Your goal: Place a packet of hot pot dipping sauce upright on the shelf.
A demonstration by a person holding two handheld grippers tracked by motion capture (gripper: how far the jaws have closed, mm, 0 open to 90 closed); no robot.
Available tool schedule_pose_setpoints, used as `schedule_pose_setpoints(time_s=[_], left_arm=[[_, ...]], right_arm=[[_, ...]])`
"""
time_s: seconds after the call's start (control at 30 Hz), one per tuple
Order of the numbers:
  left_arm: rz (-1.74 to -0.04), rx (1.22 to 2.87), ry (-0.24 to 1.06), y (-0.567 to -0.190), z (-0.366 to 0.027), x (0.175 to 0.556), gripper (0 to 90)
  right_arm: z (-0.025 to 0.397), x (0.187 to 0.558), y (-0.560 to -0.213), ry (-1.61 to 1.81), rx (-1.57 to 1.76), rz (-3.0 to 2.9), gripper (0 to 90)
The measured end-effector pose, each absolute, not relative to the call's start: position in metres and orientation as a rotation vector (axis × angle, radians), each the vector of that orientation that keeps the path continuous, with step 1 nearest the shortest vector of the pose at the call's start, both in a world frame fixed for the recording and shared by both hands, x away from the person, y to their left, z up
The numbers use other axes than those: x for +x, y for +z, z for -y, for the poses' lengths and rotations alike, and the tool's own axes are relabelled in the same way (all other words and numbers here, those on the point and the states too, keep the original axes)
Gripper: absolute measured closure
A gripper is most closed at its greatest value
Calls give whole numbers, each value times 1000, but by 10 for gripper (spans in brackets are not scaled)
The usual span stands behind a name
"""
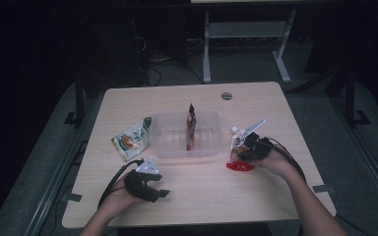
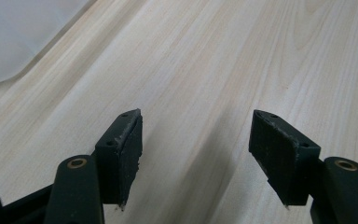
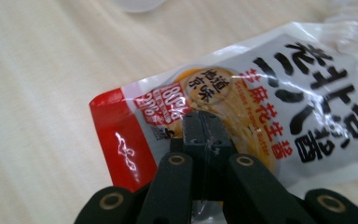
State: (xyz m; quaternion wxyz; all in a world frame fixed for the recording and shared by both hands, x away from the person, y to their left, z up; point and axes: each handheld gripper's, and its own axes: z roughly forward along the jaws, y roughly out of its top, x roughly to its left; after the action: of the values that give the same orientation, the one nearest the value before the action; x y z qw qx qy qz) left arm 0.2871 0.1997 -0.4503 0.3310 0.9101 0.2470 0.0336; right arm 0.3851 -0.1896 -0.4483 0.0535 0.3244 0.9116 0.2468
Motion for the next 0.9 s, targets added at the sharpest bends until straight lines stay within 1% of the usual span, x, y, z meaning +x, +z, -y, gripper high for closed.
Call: schedule_pose_setpoints(time_s=[0.13,0.47,0.7,0.8,0.9], left_arm=[[-630,2393,89,-450,-199,288,344],[-637,2393,79,-450,-198,287,345],[-635,2394,78,-450,-198,287,345],[-623,2396,85,-450,-198,287,344],[-627,2398,77,-450,-200,287,345]], right_arm=[[179,376,-447,727,939,-2804,900],[153,357,-447,826,862,-2903,900],[129,348,-448,838,726,-2951,900],[131,349,-445,856,716,-2943,900],[147,356,-437,910,785,-2886,900]])
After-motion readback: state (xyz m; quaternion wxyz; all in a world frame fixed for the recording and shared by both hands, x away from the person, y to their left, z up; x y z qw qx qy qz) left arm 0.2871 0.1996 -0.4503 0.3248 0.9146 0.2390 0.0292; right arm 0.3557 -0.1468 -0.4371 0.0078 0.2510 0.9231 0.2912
